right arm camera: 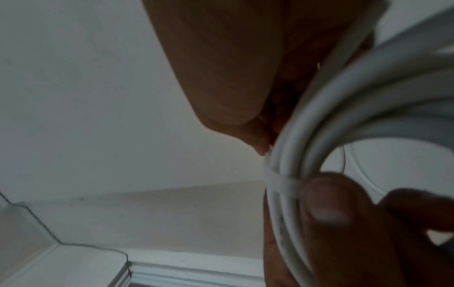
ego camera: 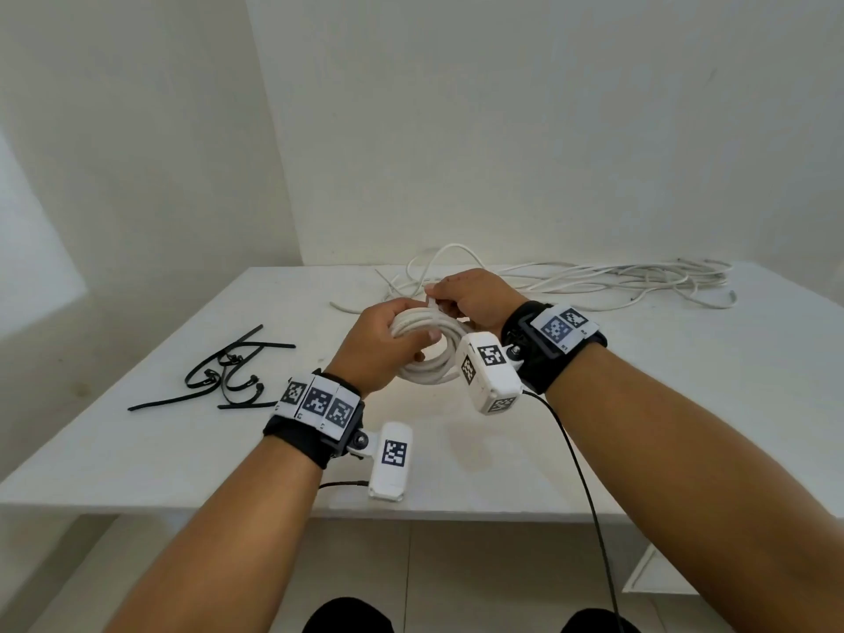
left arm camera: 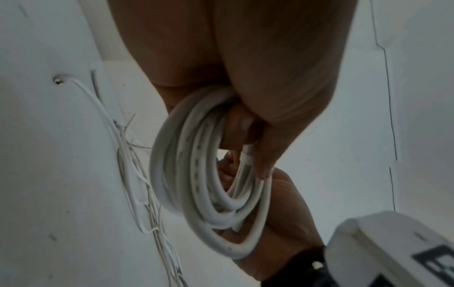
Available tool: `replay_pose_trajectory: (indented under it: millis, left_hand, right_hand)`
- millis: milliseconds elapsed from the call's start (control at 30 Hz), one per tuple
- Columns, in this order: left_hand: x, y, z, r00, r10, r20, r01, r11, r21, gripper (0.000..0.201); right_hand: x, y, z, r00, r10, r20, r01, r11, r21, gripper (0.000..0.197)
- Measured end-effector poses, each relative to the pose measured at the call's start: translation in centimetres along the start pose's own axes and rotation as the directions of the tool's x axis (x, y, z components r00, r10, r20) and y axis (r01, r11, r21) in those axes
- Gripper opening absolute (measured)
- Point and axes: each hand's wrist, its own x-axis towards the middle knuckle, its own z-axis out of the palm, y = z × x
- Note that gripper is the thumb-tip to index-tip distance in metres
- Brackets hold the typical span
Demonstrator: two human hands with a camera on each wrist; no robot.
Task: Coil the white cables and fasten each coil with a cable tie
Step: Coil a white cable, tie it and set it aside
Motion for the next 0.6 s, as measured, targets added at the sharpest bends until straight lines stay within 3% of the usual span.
replay_pose_trajectory:
  millis: [133,233,333,500,567,600]
  left_hand:
    - [-0.8,0.2,-0.4,0.996,-0.009,-0.094,0.005,0.999,-0.040,0.016]
    - [-1.2,-0.1,-1.2,0.997,0.006,-0.083,-0.002,0.999,0.055,0.008]
    - [-1.5,-0.6,-1.7,0.994,-0.018,-0.107,0.020,1.000,0.021,0.013]
    - [-1.2,-0.8,-3.2,0.981,-0.076,-0.178,0.088,0.994,0.058,0.011]
    - [-1.0,-1.3,-4.5,0.972,-0.116,-0.206,0.135,0.988,0.079,0.014]
    - [-0.9,-1.5,-5.3,0.967,-0.133,-0.218,0.156,0.983,0.095,0.015]
  right_hand:
    - [0.0,-0.6,1.3,0.999,-0.025,0.046,0.026,0.999,-0.019,0.026]
    - [0.0,-0.8,1.8,0.997,-0.015,0.081,0.024,0.993,-0.113,0.029]
    - [0.3,-0.9,2.7,0.992,-0.021,0.122,0.044,0.981,-0.191,0.032]
    - [1.7,0.0,3.0,0.985,0.133,0.109,-0.147,0.980,0.134,0.026]
    - [2.2,0.7,2.6,0.975,0.211,0.068,-0.214,0.976,0.043,0.027]
    - [2.3,1.0,2.4,0.966,0.255,0.037,-0.251,0.964,-0.088,0.026]
